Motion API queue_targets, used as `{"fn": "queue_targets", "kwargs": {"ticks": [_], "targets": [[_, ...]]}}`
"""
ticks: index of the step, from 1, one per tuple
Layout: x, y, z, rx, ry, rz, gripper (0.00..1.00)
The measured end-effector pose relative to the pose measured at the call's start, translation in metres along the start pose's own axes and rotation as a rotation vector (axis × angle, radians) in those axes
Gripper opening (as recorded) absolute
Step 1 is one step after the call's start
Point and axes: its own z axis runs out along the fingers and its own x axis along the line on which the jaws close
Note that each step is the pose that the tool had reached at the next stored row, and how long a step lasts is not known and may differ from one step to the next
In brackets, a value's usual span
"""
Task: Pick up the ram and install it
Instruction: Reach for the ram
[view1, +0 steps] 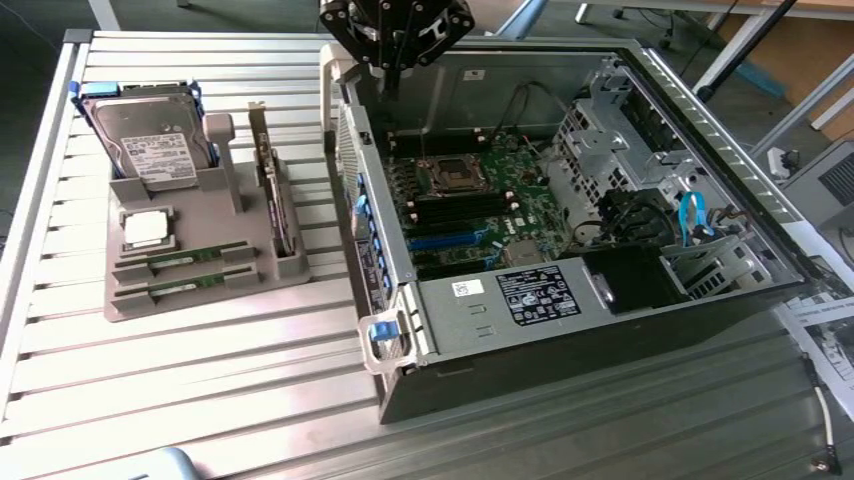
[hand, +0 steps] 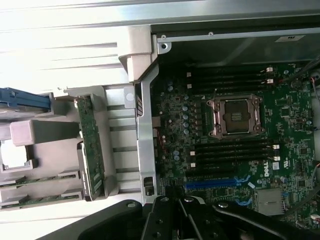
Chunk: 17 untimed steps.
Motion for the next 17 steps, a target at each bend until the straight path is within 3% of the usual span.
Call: {"fn": "queue_targets", "kwargs": {"ticks": [17], "targets": [[0.011, -0.0008, -0.0003, 0.0000, 0.0001, 0.000, 0.11]]}}
